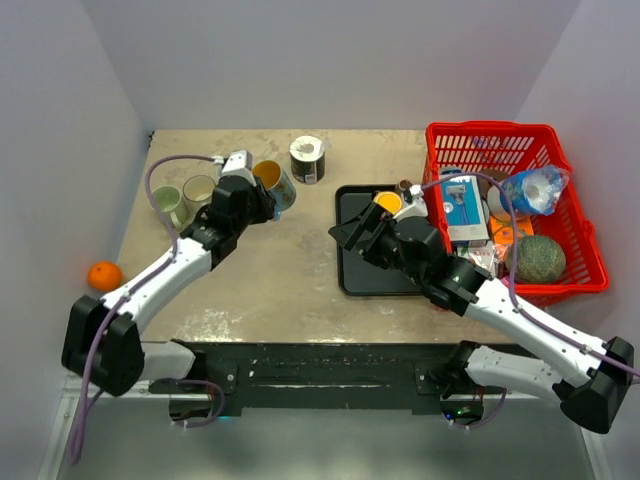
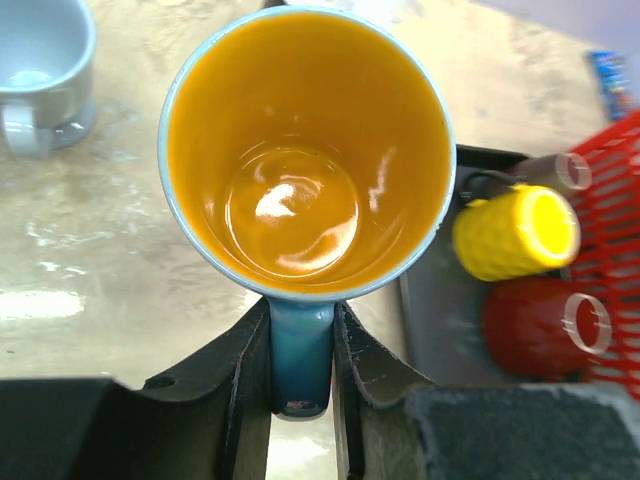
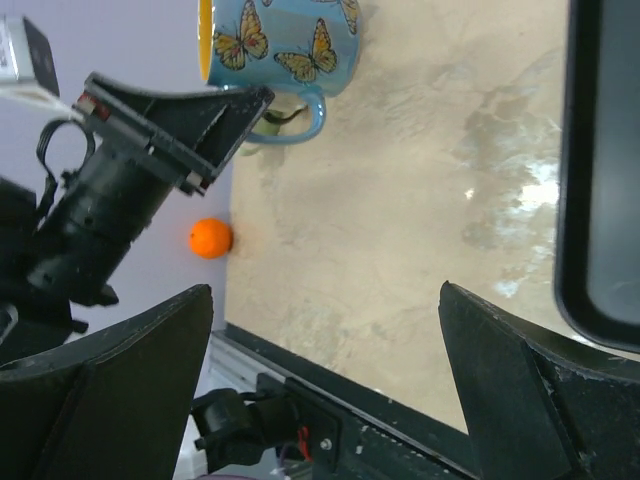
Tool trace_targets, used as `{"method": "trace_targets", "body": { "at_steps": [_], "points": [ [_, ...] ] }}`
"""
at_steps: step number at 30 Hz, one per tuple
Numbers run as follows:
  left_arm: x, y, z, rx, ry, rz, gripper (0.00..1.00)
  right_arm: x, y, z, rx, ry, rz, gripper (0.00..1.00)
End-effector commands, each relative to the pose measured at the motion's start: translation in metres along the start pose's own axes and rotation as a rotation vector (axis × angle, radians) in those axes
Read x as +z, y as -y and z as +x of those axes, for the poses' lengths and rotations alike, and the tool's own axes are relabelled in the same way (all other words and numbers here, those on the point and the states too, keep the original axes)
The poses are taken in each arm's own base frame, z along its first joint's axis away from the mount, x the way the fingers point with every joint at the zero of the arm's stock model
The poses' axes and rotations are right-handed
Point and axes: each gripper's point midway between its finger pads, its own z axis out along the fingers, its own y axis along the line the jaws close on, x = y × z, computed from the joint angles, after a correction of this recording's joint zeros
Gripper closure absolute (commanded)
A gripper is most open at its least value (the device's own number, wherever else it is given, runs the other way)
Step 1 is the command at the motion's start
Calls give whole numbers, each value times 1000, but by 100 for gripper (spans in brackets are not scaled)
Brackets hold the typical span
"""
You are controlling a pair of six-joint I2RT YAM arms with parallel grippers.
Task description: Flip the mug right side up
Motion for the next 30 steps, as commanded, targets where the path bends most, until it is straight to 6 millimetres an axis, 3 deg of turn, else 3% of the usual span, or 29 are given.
{"method": "trace_targets", "body": {
  "at_steps": [1, 2, 4, 8, 15, 20, 30],
  "points": [
    [26, 21, -85, 59, 267, -21, 100, -11, 15, -24, -62, 103, 88, 1],
    [31, 22, -92, 65, 285, -30, 100, -13, 18, -24, -75, 103, 101, 1],
    [50, 18, -82, 98, 254, -55, 100, -13, 22, -26, -91, 111, 117, 1],
    [72, 18, -87, 138, 258, -87, 100, -14, 28, -24, -121, 105, 136, 1],
    [115, -5, -72, 217, 218, -220, 100, -11, 35, -24, -143, 99, 155, 1],
    [133, -15, -73, 242, 205, -275, 100, -5, 40, -19, -156, 76, 169, 1],
    [157, -43, -47, 169, 145, -276, 100, 0, 45, -15, -162, 58, 182, 1]
  ]
}}
